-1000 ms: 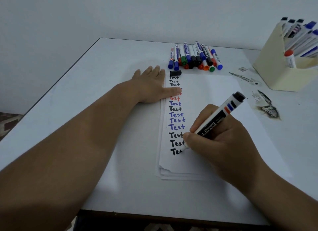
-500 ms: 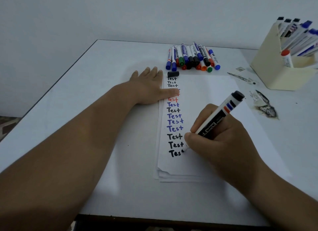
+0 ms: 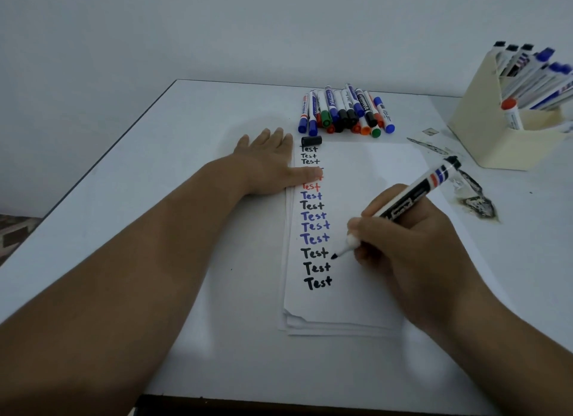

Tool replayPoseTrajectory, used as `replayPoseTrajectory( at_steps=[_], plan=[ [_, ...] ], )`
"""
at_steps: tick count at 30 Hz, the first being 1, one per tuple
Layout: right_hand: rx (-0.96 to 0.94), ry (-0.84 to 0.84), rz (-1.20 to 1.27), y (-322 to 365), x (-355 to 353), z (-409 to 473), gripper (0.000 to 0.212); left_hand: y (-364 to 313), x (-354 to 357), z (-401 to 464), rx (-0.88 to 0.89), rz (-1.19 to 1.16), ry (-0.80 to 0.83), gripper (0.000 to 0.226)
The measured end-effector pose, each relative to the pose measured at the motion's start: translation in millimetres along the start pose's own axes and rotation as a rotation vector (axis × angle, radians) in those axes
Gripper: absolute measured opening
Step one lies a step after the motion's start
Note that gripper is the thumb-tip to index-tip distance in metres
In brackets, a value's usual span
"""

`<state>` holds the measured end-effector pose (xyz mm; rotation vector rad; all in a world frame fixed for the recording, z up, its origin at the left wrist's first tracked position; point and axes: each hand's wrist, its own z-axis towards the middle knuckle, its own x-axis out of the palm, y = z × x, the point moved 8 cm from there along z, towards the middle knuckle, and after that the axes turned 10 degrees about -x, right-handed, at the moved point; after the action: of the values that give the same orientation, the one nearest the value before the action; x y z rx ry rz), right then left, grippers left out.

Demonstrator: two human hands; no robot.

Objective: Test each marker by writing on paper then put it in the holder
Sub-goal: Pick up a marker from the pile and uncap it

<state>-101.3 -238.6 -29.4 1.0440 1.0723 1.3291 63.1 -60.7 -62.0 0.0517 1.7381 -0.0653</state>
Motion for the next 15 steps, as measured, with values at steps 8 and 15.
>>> replayPoseTrajectory(
  at_steps=[8, 15],
  plan=[
    [0.301, -0.056, 0.382, 0.0, -5.8, 51.7, 0.021, 0.9, 3.7, 1.9, 0.009, -0.003, 0.016, 0.120],
    [0.100, -0.238, 0.438, -13.3, -30.4, 118.7, 0.020, 1.1, 3.2, 0.4, 0.021, -0.003, 0.021, 0.115]
  ],
)
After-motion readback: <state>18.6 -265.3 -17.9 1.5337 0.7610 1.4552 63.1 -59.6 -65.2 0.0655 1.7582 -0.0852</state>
